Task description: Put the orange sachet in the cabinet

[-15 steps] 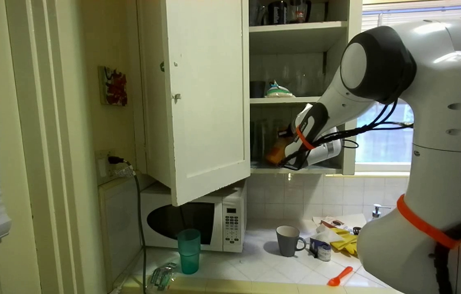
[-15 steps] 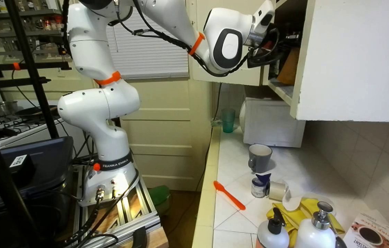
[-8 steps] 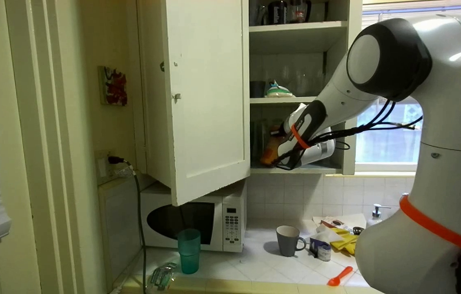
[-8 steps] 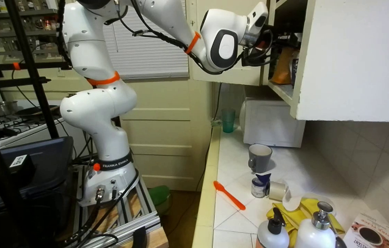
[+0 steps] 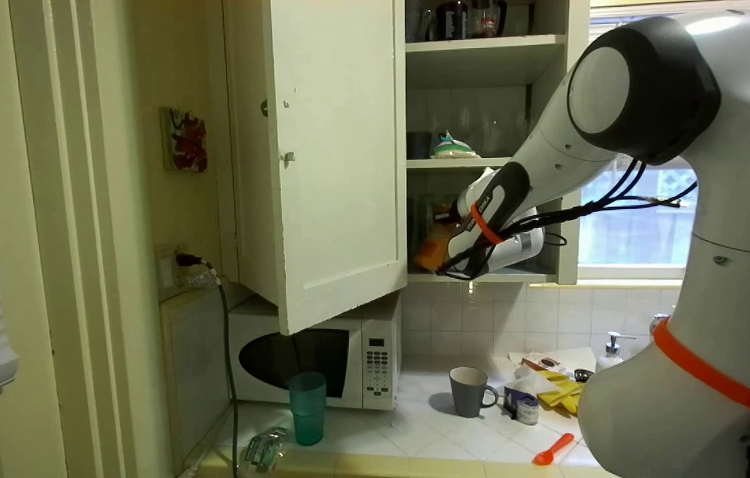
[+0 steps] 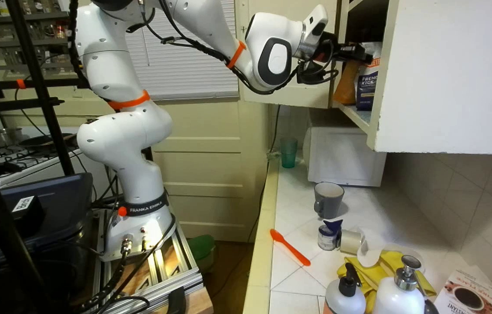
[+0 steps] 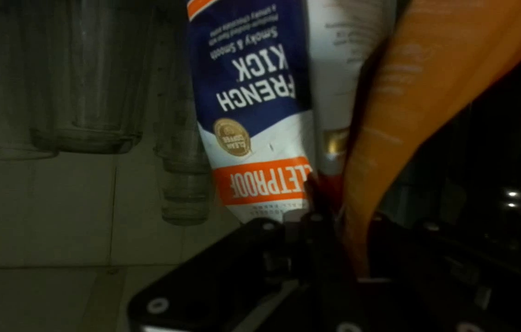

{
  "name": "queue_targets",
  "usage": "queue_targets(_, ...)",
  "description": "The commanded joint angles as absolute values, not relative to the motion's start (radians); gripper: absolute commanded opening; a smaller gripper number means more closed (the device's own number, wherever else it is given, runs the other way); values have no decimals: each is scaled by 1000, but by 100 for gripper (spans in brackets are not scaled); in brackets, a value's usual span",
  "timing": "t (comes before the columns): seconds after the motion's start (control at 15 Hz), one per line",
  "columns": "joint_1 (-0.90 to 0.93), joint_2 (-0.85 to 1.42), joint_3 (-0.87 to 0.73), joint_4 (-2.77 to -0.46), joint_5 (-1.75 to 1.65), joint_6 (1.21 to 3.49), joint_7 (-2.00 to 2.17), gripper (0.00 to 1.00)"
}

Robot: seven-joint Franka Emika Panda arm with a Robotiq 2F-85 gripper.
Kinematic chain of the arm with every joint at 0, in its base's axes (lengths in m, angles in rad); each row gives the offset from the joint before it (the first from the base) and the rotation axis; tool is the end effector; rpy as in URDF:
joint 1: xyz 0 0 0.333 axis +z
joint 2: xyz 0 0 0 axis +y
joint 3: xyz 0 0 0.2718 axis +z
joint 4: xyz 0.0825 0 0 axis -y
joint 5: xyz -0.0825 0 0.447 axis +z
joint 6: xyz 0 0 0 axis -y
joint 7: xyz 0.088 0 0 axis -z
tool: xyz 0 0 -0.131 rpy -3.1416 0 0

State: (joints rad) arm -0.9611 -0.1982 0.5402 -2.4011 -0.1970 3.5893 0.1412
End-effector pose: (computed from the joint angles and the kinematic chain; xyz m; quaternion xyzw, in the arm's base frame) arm 0.5473 -0.2072 0.4591 0.7767 -0.0952 0.6043 0.1502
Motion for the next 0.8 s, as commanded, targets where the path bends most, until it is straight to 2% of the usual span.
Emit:
queue_targets(0.0, -962, -299, 553, -2500, -129, 3604, 170, 3)
queue_targets(0.73, -945, -495, 568, -2651, -29, 3617, 210, 3)
